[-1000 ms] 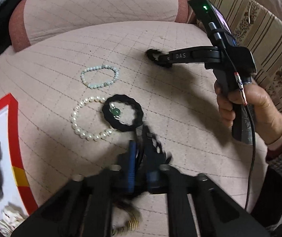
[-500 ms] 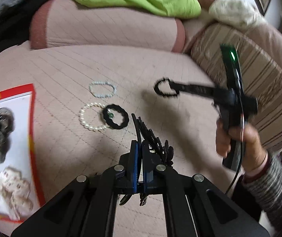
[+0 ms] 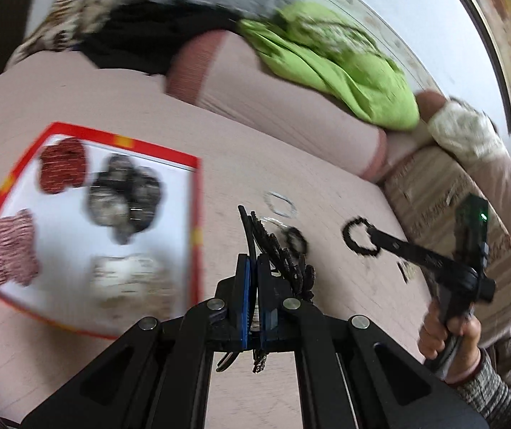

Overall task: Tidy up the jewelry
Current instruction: 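Place the clips and black hair tie into the red tray, open both tools, then move both tools back toward the leopard scrunchie and black hair tie, then grasp the leopard-print scrunchie with left tool while right tool grasps black hair tie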

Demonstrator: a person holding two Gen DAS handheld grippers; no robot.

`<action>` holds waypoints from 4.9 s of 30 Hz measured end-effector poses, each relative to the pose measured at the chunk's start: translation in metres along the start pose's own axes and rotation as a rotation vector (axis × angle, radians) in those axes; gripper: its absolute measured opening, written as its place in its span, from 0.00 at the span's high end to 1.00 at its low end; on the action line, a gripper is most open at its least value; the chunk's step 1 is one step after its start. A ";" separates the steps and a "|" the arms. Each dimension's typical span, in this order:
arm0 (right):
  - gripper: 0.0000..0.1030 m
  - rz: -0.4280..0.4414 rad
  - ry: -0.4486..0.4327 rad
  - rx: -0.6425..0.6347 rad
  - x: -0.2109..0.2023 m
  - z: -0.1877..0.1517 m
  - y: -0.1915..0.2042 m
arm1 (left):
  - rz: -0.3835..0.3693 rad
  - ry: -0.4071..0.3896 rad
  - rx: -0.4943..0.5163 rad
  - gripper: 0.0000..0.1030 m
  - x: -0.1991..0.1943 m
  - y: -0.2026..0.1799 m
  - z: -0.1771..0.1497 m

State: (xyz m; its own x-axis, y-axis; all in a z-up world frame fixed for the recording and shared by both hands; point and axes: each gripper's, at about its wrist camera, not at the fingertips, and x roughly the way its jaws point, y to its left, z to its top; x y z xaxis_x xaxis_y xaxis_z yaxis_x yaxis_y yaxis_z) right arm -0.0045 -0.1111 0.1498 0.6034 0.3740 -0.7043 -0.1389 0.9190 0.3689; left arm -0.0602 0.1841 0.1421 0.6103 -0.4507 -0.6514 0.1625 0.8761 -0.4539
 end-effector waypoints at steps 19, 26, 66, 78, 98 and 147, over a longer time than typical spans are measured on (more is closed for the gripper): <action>0.93 0.074 0.157 -0.260 0.096 -0.021 0.161 | 0.145 0.021 -0.270 0.97 0.019 0.155 0.035; 0.93 -0.003 0.212 -0.322 0.151 -0.018 0.182 | 0.237 0.035 -0.283 0.96 0.033 0.178 0.041; 0.65 0.018 0.148 -0.124 0.078 -0.039 0.110 | 0.312 -0.187 -0.258 0.55 -0.024 0.146 0.031; 0.64 -0.136 0.139 0.028 0.034 -0.077 -0.005 | 0.067 -0.071 0.033 0.55 0.005 0.024 -0.007; 0.64 -0.099 0.118 0.100 0.057 -0.055 -0.051 | 0.083 0.213 0.269 0.73 0.101 -0.065 -0.077; 0.93 -0.132 0.010 0.048 0.010 -0.077 -0.027 | 0.126 0.076 0.346 0.95 0.057 -0.076 -0.076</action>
State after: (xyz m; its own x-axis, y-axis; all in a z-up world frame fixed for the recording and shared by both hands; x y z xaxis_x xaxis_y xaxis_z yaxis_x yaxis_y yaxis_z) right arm -0.0553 -0.1224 0.0863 0.6057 0.2521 -0.7547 -0.0216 0.9534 0.3011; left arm -0.0970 0.0784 0.0934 0.5854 -0.3352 -0.7382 0.3496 0.9259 -0.1432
